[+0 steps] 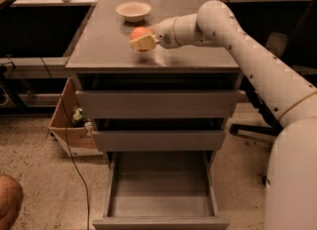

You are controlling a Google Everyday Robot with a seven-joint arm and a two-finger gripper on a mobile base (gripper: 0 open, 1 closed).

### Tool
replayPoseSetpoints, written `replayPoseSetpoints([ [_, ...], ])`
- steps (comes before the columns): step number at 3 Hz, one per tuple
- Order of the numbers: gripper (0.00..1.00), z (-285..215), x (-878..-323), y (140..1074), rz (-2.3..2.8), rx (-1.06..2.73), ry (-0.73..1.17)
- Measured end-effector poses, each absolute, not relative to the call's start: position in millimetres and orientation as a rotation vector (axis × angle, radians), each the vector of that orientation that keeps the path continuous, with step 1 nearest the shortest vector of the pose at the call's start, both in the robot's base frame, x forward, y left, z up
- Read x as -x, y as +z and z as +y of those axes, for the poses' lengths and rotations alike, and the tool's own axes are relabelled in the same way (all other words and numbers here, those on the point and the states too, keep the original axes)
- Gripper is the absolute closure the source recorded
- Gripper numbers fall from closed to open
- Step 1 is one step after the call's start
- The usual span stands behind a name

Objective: Place orange into bottom drawer

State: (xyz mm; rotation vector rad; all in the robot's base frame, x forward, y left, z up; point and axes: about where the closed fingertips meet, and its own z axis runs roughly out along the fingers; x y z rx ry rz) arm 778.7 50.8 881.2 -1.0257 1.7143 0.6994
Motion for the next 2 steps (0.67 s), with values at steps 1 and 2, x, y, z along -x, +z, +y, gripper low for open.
replayPoseSetpoints([
  [1, 1.00, 43.7, -712.2, 904.4, 1.514, 1.240, 0.833],
  [2, 1.00, 49.0, -709.5, 896.5, 1.510, 1.282, 0.826],
])
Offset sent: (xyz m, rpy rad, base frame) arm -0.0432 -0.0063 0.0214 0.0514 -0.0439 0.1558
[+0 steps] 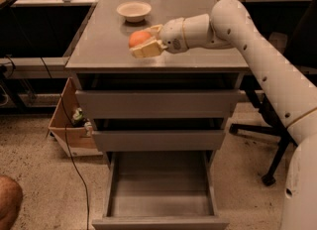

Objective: Place orange into bottom drawer

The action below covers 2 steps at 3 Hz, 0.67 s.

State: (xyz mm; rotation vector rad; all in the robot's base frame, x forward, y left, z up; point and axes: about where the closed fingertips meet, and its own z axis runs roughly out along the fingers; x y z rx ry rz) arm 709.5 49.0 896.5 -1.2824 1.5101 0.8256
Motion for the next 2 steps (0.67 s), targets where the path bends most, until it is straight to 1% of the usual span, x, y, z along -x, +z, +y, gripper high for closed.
replayPoseSetpoints([
  [1, 1.00, 45.6, -710.2, 878.5, 1.526, 1.314, 0.813],
  [2, 1.00, 29.0, -683.4, 866.0, 1.496, 1.346, 0.785],
])
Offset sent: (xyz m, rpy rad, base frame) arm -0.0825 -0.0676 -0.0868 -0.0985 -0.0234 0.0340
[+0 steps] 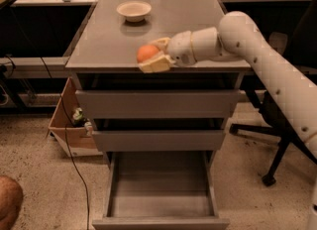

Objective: Place orange into bottom drawer

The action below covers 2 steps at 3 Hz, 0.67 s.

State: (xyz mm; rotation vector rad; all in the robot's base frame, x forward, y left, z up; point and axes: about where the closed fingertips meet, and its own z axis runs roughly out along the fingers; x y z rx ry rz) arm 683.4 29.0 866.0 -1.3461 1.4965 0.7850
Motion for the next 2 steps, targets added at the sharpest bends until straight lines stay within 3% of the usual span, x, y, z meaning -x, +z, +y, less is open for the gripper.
replayPoseSetpoints([
  [1, 1.00, -29.3, -602.3, 803.4, 1.515, 1.376, 0.792],
  [2, 1.00, -30.0, -603.5, 790.8, 1.525, 1.381, 0.803],
])
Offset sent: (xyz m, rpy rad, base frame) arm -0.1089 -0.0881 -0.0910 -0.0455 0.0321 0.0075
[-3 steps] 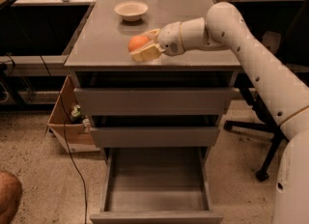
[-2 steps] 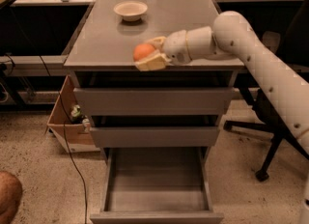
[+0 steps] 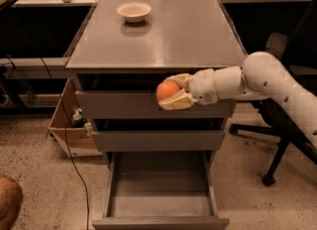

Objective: Place orange into bottom drawer

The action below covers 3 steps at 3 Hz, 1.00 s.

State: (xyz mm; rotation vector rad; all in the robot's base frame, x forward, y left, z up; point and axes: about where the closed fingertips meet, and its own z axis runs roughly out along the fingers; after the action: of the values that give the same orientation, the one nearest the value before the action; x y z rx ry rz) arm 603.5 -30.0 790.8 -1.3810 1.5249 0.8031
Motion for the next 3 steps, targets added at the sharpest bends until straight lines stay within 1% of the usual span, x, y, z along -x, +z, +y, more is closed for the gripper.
replayPoseSetpoints([
  [1, 1.00, -26.0, -614.4, 742.3, 1.553, 1.405, 0.849],
  [2, 1.00, -37.8, -606.4, 643.3, 1.631, 1.379, 0.884],
  [3, 1.00, -46.4, -581.6, 545.8, 1.690, 1.357, 0.932],
])
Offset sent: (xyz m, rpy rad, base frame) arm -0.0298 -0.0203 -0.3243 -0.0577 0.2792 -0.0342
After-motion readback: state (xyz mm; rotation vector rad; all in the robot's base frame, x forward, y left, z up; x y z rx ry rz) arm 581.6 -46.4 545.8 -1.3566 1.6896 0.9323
